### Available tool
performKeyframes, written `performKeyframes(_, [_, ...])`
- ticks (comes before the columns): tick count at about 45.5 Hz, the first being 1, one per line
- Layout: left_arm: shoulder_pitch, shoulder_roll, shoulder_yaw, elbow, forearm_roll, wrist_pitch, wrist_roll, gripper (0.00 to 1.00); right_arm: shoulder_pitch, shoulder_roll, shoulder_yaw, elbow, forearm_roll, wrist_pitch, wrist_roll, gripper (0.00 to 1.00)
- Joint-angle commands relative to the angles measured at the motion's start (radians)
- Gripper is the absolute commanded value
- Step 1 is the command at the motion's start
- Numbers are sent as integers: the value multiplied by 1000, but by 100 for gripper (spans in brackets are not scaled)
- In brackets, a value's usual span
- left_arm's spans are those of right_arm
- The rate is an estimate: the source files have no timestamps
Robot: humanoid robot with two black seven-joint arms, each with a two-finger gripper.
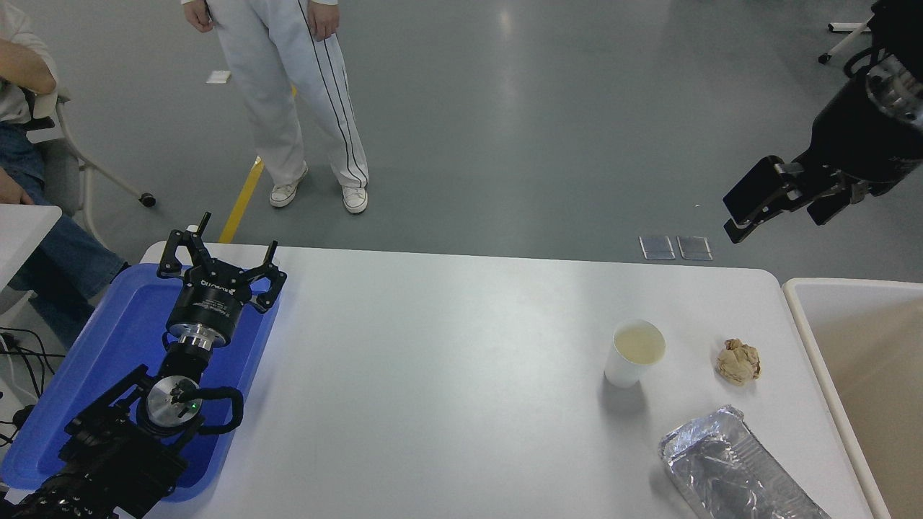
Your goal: Pick up paper cup place in dustbin
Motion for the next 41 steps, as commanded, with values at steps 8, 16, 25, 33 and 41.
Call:
performKeyframes(8, [0, 0, 0, 0, 0, 0, 0, 100, 9, 3, 7, 4, 272, 0, 2, 100])
performKeyframes(16, [0, 0, 0, 0, 0, 0, 0, 100, 2, 3, 10, 1, 312, 0, 2, 100])
performKeyframes(25, [0, 0, 0, 0, 0, 0, 0, 100, -80, 31, 15, -4, 240, 0, -2, 100])
performKeyframes(33, [-1, 0, 0, 0, 0, 0, 0, 100, -157, 52, 21, -2, 126, 0, -19, 100])
performKeyframes(41, [0, 0, 0, 0, 0, 0, 0, 100, -194, 49, 29, 1, 126, -102, -73, 100])
